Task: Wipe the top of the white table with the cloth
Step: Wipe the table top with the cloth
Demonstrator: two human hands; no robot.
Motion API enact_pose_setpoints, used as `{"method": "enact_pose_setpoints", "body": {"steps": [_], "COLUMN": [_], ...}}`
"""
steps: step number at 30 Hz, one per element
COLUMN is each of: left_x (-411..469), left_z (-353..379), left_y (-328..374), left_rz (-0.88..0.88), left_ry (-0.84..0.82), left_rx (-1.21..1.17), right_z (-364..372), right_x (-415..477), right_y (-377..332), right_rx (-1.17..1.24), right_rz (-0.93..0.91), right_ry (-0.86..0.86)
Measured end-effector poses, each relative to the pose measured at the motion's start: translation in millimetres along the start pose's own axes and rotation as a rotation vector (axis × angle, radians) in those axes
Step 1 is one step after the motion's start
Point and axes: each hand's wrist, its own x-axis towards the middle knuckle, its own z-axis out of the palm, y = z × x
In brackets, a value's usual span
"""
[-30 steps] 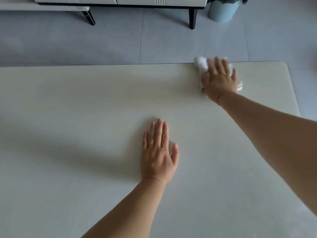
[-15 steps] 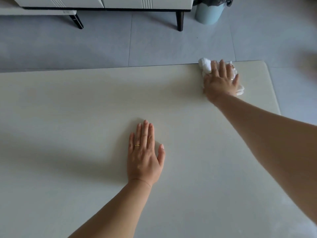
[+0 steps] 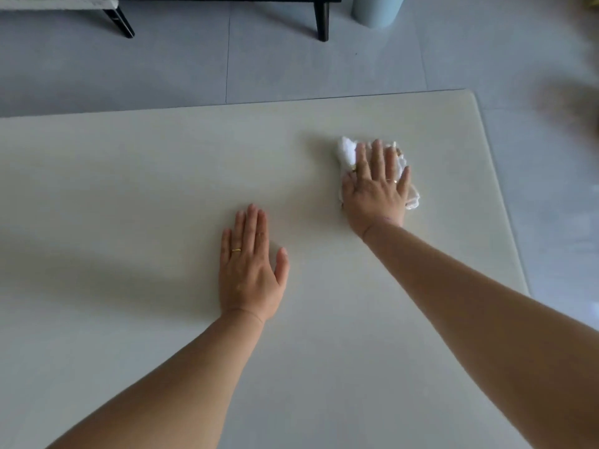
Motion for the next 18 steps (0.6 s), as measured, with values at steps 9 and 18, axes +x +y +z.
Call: {"method": "enact_pose_setpoints", "body": {"steps": [9, 18], "left_x": [0.2, -4.2], "left_z": [3.3, 4.1], "left_y": [-0.3, 1.5], "left_rz": [0.015, 0.007], "left_ry": [0.013, 0.039], "left_rx": [-0.004, 0.000], "right_z": [-13.6, -25.4], "right_x": [-45.1, -117.6], "right_y": [58.9, 112.3], "right_rx": [0.005, -0.106], "right_rz": [0.179, -0.176], "right_ry": [0.028, -0.113]}}
